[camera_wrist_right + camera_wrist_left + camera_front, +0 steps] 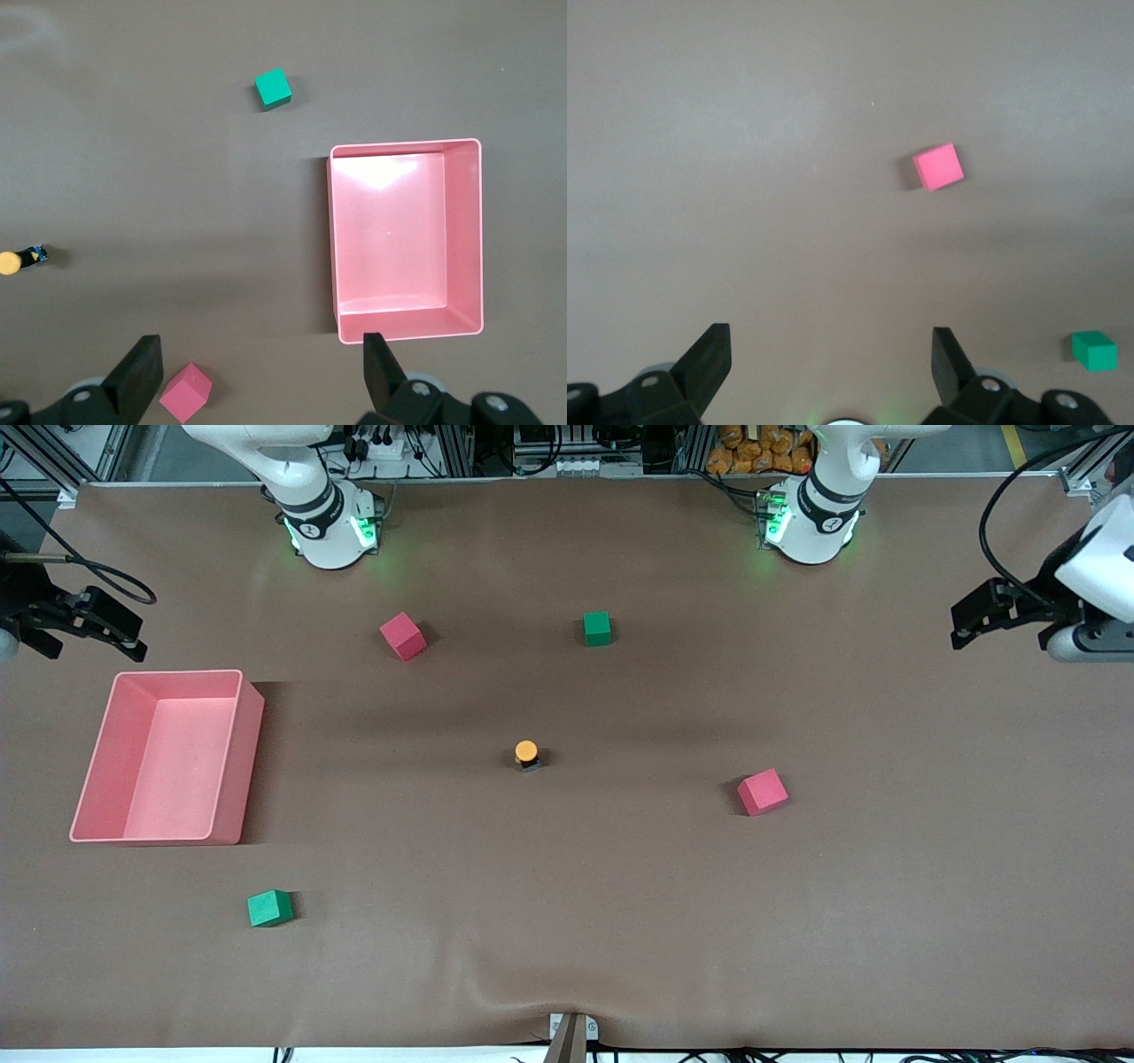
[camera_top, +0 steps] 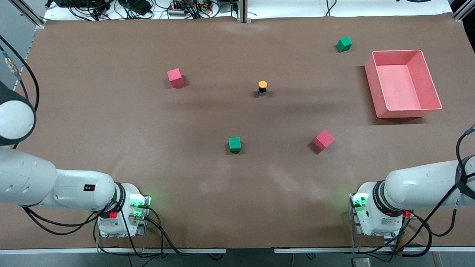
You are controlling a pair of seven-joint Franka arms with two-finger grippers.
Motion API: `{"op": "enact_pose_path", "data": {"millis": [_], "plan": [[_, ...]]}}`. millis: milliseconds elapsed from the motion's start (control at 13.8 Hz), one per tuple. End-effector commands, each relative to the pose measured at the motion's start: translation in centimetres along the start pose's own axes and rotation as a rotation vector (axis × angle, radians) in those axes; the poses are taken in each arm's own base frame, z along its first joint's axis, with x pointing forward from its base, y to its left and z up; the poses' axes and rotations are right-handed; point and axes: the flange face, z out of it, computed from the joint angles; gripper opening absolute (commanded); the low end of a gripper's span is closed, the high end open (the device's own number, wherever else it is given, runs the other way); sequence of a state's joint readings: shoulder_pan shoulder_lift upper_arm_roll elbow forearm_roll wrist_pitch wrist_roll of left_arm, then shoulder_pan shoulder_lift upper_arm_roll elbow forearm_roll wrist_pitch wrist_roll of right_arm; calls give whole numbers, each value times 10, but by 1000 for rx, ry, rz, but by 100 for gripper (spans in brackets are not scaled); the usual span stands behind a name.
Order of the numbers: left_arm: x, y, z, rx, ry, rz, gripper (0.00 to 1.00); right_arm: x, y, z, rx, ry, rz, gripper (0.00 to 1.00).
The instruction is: Place and upright button with both arms
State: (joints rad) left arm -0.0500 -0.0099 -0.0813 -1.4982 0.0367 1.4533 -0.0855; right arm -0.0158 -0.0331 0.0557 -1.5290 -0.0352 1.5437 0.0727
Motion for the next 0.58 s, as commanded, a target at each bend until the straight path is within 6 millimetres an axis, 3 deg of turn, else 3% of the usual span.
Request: {"op": "enact_pose_path", "data": {"millis": [0,436,509], "plan": [[-23,6,-4,-16,-1,27,100,1,3,-3,13,-5,5,100],[-40,7,-8,-40,-5,30,100,1,3,-4,14,0,5,100],[-41,0,-9,-55,-5,16,100,1,3,-4,14,0,5,100]]}}
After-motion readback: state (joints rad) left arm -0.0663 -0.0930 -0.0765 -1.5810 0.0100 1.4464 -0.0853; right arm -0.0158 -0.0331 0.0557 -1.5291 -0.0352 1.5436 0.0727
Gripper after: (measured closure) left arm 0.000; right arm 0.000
